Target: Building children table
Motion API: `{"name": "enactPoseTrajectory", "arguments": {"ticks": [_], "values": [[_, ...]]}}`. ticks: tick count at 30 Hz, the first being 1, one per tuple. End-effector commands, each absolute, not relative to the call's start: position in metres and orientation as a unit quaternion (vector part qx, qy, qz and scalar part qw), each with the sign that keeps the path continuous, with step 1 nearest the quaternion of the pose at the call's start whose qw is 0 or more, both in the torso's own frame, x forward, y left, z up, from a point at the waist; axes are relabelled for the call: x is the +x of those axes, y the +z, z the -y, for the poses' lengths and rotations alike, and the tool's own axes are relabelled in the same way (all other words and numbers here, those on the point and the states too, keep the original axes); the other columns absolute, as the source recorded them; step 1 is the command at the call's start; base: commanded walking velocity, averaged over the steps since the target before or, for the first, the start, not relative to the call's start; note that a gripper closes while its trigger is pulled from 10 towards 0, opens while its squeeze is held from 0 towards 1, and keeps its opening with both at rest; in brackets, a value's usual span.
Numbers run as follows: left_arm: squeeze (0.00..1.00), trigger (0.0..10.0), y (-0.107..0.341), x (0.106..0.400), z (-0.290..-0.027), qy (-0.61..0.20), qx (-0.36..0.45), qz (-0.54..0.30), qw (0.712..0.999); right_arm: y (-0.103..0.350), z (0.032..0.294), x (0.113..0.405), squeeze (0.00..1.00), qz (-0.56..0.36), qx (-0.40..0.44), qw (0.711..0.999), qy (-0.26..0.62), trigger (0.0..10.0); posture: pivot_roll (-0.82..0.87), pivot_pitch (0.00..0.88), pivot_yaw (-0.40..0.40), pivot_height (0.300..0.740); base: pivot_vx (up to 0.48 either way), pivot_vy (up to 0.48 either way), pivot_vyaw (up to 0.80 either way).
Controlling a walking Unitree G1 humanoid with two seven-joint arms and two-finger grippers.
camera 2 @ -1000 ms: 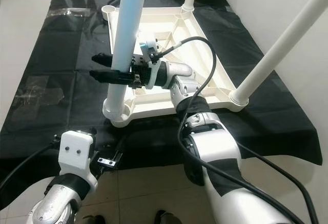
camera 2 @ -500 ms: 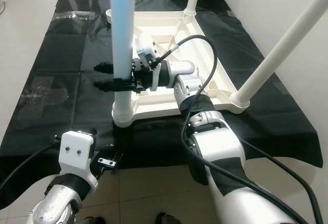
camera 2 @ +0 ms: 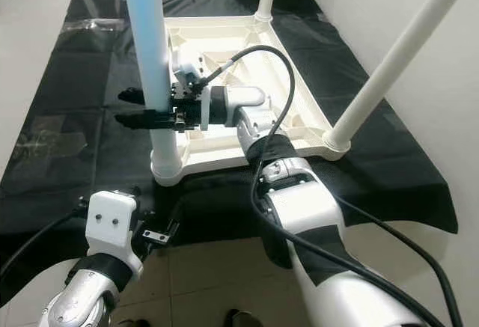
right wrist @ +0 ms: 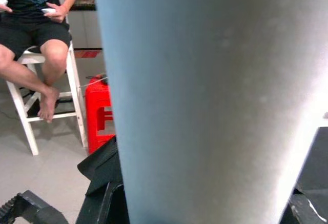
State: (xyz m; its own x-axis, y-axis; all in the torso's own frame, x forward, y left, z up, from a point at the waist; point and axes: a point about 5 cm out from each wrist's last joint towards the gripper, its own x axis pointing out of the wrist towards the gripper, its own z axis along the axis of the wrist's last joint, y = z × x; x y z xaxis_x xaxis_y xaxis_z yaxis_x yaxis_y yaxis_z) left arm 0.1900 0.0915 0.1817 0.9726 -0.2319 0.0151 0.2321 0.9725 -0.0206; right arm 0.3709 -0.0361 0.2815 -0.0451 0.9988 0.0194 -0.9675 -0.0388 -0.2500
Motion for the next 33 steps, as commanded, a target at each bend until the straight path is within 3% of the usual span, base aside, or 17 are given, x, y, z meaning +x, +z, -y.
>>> {"name": "enactPoseTrajectory", "arguments": {"ticks": [1,10,11,15,28,30,32,33], "values": [[0.0,10.0,0.181,0.188,-0.091,-0.115,-0.009,0.003,0.993,0.244,0.034,0.371,0.0,0.016,-0.077,0.699,0.711,10.0,0.12,0.245,-0.129,0.74,0.0,0.0,0.0],[0.0,10.0,0.181,0.19,-0.092,-0.111,-0.01,0.005,0.994,0.241,0.035,0.37,0.0,0.024,-0.064,0.703,0.708,10.0,0.12,0.247,-0.128,0.74,0.0,0.0,0.0],[0.0,10.0,0.181,0.191,-0.093,-0.11,-0.008,0.005,0.994,0.243,0.034,0.375,0.0,0.03,-0.064,0.735,0.674,10.0,0.11,0.248,-0.121,0.74,0.0,0.0,0.0],[0.0,10.0,0.181,0.192,-0.094,-0.11,-0.006,0.006,0.994,0.245,0.034,0.379,0.0,0.04,-0.061,0.765,0.64,10.0,0.11,0.246,-0.12,0.74,0.0,0.0,0.0],[0.0,10.0,0.181,0.198,-0.101,-0.101,0.003,0.012,0.995,0.242,0.037,0.374,0.0,0.06,-0.045,0.786,0.613,10.0,0.11,0.235,-0.111,0.74,0.0,0.0,0.0],[0.0,10.0,0.181,0.2,-0.103,-0.099,0.005,0.013,0.995,0.24,0.038,0.374,0.0,0.056,-0.044,0.799,0.597,10.0,0.1,0.229,-0.109,0.74,0.0,0.0,0.0],[0.0,10.0,0.181,0.203,-0.105,-0.096,0.008,0.016,0.995,0.238,0.038,0.376,0.0,0.047,-0.04,0.831,0.554,10.0,0.1,0.228,-0.11,0.74,0.0,0.0,0.0],[0.0,10.0,0.181,0.203,-0.105,-0.096,0.008,0.016,0.995,0.238,0.038,0.376,0.0,0.047,-0.04,0.831,0.554,10.0,0.1,0.228,-0.11,0.74,0.0,0.0,0.0]]}}
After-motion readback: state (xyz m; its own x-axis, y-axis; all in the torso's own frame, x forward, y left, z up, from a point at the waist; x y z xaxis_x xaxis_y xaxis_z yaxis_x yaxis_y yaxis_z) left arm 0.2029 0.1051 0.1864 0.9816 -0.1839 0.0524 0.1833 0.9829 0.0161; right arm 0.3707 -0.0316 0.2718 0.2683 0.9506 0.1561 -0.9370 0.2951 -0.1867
